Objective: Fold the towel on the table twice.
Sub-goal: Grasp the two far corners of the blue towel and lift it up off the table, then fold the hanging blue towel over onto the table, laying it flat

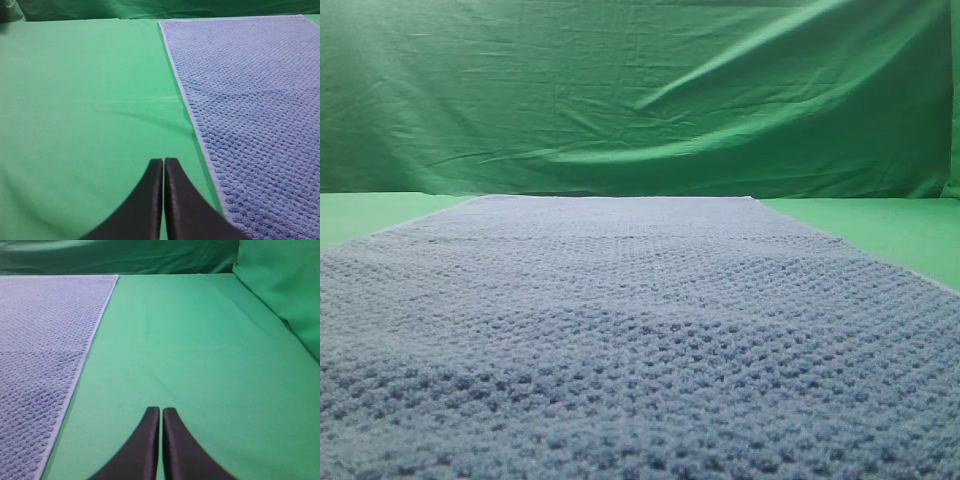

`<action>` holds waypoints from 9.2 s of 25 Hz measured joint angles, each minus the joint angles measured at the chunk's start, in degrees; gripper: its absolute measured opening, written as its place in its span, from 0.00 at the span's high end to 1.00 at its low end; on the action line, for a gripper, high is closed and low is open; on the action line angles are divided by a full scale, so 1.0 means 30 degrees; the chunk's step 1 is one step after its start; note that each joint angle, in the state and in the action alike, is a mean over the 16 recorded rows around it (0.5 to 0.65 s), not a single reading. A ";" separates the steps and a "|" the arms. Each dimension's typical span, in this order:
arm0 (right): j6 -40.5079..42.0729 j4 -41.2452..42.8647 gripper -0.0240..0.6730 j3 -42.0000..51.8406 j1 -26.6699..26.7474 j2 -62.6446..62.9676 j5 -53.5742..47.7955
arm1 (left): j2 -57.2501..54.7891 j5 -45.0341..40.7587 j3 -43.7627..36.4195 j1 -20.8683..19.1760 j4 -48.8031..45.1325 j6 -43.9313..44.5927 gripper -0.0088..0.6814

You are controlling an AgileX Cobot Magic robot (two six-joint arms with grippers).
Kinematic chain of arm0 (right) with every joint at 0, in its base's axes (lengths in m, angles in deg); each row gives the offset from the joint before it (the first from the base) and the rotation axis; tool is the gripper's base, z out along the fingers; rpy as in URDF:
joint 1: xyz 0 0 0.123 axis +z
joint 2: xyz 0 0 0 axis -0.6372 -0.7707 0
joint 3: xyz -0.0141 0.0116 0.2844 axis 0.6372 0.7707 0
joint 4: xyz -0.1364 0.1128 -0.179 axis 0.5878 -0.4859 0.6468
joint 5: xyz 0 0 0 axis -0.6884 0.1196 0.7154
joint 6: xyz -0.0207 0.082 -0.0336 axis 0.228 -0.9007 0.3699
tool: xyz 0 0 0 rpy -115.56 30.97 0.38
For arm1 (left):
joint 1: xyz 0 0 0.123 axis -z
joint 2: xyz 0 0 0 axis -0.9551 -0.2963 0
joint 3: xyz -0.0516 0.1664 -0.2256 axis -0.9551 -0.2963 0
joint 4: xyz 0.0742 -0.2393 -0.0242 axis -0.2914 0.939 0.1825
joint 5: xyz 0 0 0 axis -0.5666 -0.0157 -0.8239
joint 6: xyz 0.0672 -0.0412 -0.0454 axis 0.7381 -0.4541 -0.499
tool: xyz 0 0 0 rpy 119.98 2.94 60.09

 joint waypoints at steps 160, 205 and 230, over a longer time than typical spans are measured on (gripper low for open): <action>-0.3350 -0.0093 0.97 -2.8633 0.6527 -3.9338 -0.7059 | -3.9233 -1.0990 2.9325 0.3318 -0.0719 -0.3462 0.99; -0.1837 0.2398 0.97 -3.5921 0.6268 -3.4897 -1.1113 | -3.6021 -1.4550 4.0460 0.4177 -0.3271 -0.4882 0.99; -0.5584 0.1900 0.97 -1.9622 0.9725 -2.2833 -0.8174 | -1.8417 -0.7334 1.5958 0.5215 -0.0502 -0.5122 0.99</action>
